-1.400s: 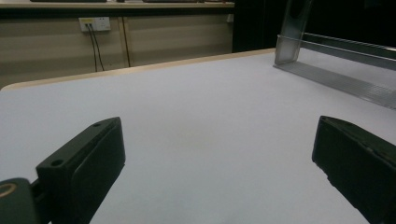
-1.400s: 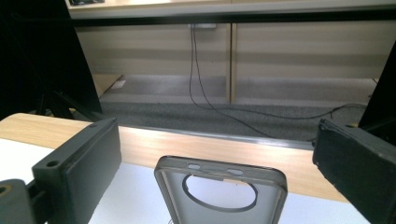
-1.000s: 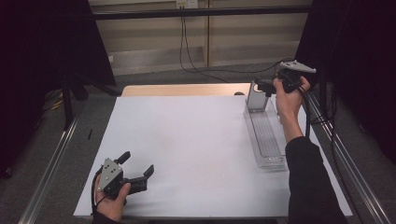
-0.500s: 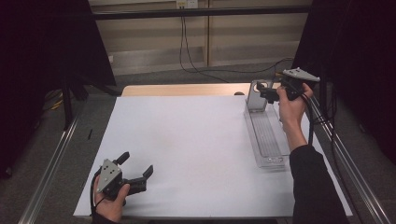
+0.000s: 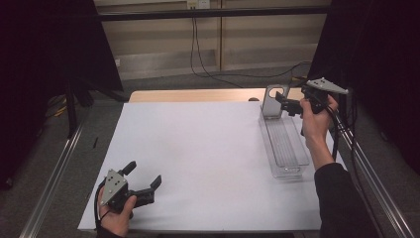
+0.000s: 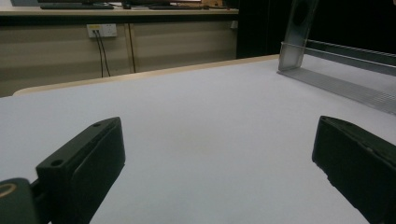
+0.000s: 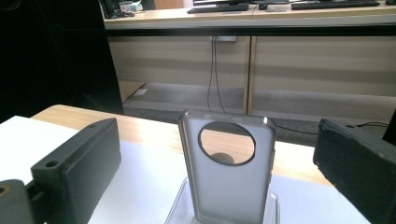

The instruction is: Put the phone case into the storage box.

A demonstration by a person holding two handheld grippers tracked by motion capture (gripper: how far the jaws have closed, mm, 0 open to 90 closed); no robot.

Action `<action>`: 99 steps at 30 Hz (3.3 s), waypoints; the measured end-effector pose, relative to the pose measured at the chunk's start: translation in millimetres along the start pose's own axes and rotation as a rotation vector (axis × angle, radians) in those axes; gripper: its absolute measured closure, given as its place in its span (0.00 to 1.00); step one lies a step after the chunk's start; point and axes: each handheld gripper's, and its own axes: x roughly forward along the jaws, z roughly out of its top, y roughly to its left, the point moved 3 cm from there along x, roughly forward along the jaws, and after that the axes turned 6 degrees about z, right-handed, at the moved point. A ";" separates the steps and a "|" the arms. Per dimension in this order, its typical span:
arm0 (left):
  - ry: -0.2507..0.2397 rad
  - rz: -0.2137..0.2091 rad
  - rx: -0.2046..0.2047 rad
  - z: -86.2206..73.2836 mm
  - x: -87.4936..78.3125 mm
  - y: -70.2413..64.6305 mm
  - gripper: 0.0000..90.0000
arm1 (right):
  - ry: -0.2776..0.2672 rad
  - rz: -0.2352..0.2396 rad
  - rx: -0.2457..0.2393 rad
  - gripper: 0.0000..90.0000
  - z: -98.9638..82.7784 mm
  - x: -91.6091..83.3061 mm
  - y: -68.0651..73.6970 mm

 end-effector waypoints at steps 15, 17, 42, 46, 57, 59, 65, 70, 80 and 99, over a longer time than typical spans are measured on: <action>-0.001 -0.004 0.003 0.3 -0.6 -0.2 0.03 | -0.003 0.044 -0.028 0.01 -19.5 -14.4 11.8; 0.000 -0.003 0.000 0.0 -0.6 -0.1 0.03 | -0.004 0.052 -0.034 0.01 -21.3 -16.5 13.8; -0.016 0.008 0.003 1.3 -2.4 -1.5 0.03 | -0.050 0.080 -0.071 0.01 -37.9 -59.6 24.5; -0.015 0.009 0.003 1.8 -3.7 -2.0 0.03 | -0.048 0.087 -0.068 0.01 -43.3 -64.4 25.6; -0.011 0.007 0.013 1.4 -3.5 -2.9 0.03 | -0.063 0.099 -0.046 0.01 -56.4 -82.1 24.6; -0.013 0.006 0.014 1.5 -3.6 -3.0 0.03 | -0.054 0.095 -0.056 0.01 -59.7 -86.2 23.5; -0.012 0.004 0.012 1.5 -3.6 -2.6 0.03 | -0.061 0.091 -0.033 0.01 -70.0 -97.4 19.8; -0.008 0.005 0.010 1.0 -3.5 -2.7 0.03 | -0.061 0.089 -0.026 0.01 -76.7 -105.7 20.4; -0.014 0.026 -0.005 0.6 -4.7 0.6 0.03 | -0.055 0.099 -0.029 0.00 -87.8 -120.8 26.3; -0.016 0.027 -0.010 0.5 -9.3 -1.7 0.03 | -0.034 0.078 -0.063 0.01 -124.8 -151.6 30.3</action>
